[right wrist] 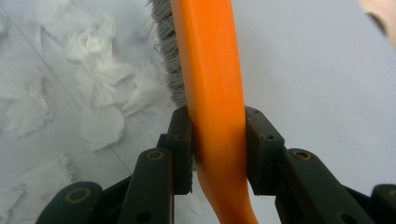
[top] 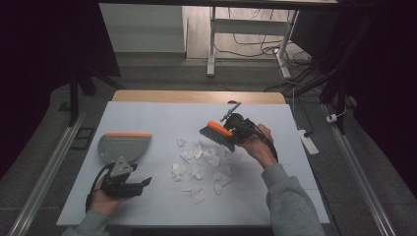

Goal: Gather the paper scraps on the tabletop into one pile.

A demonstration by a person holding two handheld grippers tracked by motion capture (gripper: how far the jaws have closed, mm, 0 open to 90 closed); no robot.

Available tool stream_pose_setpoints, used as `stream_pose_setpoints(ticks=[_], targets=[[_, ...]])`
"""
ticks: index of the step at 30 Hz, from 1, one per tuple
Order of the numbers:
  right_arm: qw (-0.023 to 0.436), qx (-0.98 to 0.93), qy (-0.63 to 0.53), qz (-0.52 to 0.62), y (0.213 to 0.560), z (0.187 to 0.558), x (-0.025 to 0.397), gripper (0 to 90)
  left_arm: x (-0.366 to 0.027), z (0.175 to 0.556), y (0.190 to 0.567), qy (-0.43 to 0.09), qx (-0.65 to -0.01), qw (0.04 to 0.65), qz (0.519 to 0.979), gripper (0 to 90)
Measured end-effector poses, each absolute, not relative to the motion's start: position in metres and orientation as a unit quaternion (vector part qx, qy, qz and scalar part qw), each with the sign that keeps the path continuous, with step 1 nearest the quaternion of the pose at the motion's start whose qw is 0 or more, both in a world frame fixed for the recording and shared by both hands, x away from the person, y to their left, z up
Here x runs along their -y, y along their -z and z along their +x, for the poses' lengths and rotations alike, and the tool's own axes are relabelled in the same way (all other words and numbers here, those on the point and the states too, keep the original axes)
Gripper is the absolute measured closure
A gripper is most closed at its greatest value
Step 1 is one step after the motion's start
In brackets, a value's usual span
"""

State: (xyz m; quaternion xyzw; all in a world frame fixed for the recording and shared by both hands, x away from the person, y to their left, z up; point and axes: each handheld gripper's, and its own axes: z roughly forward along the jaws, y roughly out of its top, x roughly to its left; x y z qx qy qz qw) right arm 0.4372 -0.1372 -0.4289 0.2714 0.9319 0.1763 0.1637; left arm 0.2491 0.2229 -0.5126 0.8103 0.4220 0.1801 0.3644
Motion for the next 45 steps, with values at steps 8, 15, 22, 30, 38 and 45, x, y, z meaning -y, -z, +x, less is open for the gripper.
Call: stream_pose_setpoints(ticks=[8,15,22,30,38,45], targets=[[0.187,-0.912,-0.211,0.297,0.411,0.456,0.128,66.7,-0.225,0.252,0.514,-0.176,-0.426,0.365,0.809,28.4],[0.205,-0.928,-0.153,0.272,0.435,0.483,0.089,66.7,-0.227,0.252,0.514,-0.174,-0.424,0.370,0.808,28.4],[0.202,-0.944,-0.105,0.238,0.459,0.492,0.064,66.8,-0.229,0.252,0.513,-0.174,-0.423,0.373,0.807,28.4],[0.186,-0.966,-0.083,0.158,0.459,0.453,0.052,66.8,-0.227,0.252,0.514,-0.173,-0.423,0.370,0.809,28.6],[0.171,-0.957,-0.153,0.178,0.442,0.442,0.068,66.8,-0.226,0.253,0.516,-0.172,-0.424,0.366,0.810,28.7],[0.201,-0.948,-0.162,0.187,0.444,0.461,0.046,66.7,-0.228,0.253,0.516,-0.171,-0.425,0.368,0.809,28.8]])
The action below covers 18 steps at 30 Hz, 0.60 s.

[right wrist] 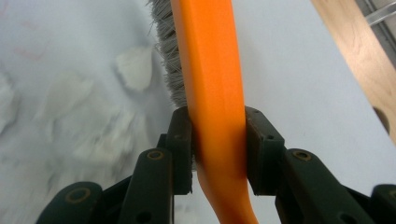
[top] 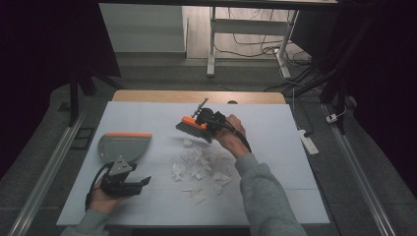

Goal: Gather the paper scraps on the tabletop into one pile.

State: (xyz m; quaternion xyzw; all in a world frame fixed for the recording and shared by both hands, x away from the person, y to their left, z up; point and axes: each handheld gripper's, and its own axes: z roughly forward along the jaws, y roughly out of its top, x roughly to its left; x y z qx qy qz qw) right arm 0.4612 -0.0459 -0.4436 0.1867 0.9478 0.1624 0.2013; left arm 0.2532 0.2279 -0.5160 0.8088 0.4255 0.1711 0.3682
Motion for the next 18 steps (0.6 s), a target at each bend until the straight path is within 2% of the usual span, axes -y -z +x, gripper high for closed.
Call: stream_pose_setpoints(ticks=[5,7,12,18], targets=[[0.218,-0.951,-0.134,0.175,0.459,0.472,0.027,66.8,-0.230,0.253,0.516,-0.172,-0.426,0.371,0.807,28.8],[0.207,-0.954,-0.131,0.171,0.464,0.471,0.022,66.8,-0.230,0.253,0.516,-0.172,-0.426,0.370,0.807,28.8],[0.200,-0.967,-0.107,0.114,0.464,0.450,0.017,66.9,-0.231,0.253,0.516,-0.173,-0.427,0.370,0.807,28.9],[0.174,-0.974,-0.121,0.082,0.457,0.426,0.037,66.9,-0.227,0.253,0.516,-0.173,-0.423,0.365,0.812,28.9]])
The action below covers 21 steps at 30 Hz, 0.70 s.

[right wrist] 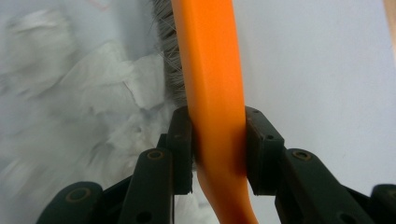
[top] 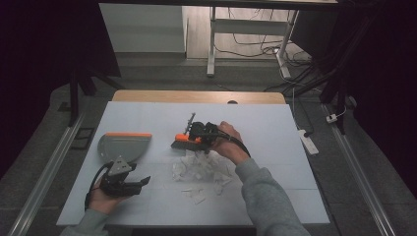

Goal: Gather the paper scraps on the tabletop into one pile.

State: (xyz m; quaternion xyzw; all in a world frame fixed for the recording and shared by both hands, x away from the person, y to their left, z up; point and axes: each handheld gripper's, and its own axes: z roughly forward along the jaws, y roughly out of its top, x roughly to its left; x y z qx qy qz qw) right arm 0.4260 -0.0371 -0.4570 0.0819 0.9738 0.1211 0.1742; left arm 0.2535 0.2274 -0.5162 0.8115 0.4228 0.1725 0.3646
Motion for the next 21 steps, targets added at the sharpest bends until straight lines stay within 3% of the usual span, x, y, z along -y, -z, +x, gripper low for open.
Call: stream_pose_setpoints(ticks=[10,21], targets=[[0.187,-0.937,-0.241,0.168,0.412,0.410,0.070,66.7,-0.231,0.253,0.516,-0.176,-0.431,0.365,0.807,29.1],[0.104,-0.931,-0.270,0.223,0.426,0.367,0.041,66.7,-0.246,0.252,0.515,-0.185,-0.451,0.367,0.792,29.1]])
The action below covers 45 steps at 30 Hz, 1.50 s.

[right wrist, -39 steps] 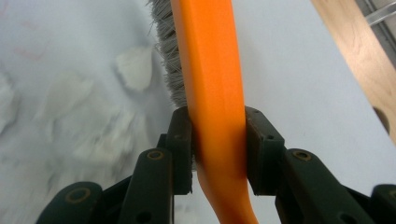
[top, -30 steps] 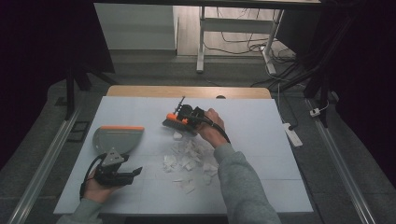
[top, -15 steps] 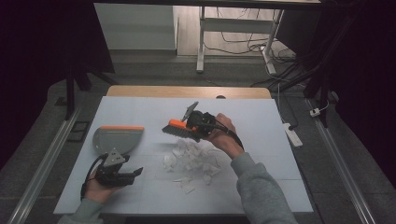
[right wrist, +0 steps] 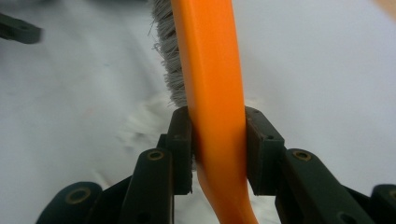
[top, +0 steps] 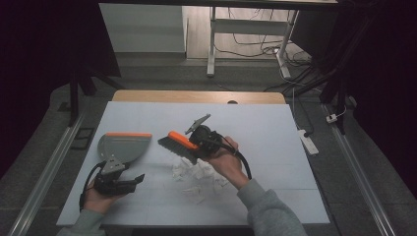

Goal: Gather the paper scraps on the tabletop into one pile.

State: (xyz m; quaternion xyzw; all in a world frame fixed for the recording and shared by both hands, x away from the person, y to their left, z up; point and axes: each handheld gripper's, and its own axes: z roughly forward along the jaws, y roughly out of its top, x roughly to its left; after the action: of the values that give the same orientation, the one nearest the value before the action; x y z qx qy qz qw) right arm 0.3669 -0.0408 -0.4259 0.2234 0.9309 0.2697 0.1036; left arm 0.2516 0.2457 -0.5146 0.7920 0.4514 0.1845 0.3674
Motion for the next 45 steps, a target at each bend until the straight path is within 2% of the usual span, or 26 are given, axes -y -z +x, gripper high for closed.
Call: stream_pose_setpoints(ticks=[9,13,15,17,19,23,37,45], targets=[[0.012,-0.917,-0.304,0.259,0.452,0.343,0.009,66.8,-0.266,0.249,0.511,-0.195,-0.474,0.374,0.773,29.2],[-0.002,-0.919,-0.292,0.265,0.471,0.342,-0.005,66.7,-0.266,0.249,0.512,-0.194,-0.474,0.374,0.773,29.2],[0.020,-0.924,-0.279,0.262,0.476,0.344,-0.007,66.7,-0.263,0.250,0.512,-0.192,-0.471,0.372,0.776,29.1],[0.021,-0.921,-0.276,0.274,0.477,0.350,-0.003,66.8,-0.261,0.250,0.512,-0.191,-0.468,0.372,0.779,29.2],[0.053,-0.922,-0.264,0.279,0.475,0.355,0.005,66.8,-0.260,0.250,0.513,-0.191,-0.466,0.371,0.780,29.1],[0.076,-0.913,-0.259,0.305,0.471,0.365,0.028,66.9,-0.259,0.250,0.513,-0.190,-0.467,0.369,0.781,29.1],[0.067,-0.895,-0.338,0.285,0.431,0.348,0.067,66.8,-0.255,0.250,0.514,-0.189,-0.464,0.365,0.785,29.2],[0.057,-0.904,-0.331,0.266,0.424,0.332,0.080,66.8,-0.254,0.251,0.515,-0.188,-0.463,0.364,0.786,29.2]])
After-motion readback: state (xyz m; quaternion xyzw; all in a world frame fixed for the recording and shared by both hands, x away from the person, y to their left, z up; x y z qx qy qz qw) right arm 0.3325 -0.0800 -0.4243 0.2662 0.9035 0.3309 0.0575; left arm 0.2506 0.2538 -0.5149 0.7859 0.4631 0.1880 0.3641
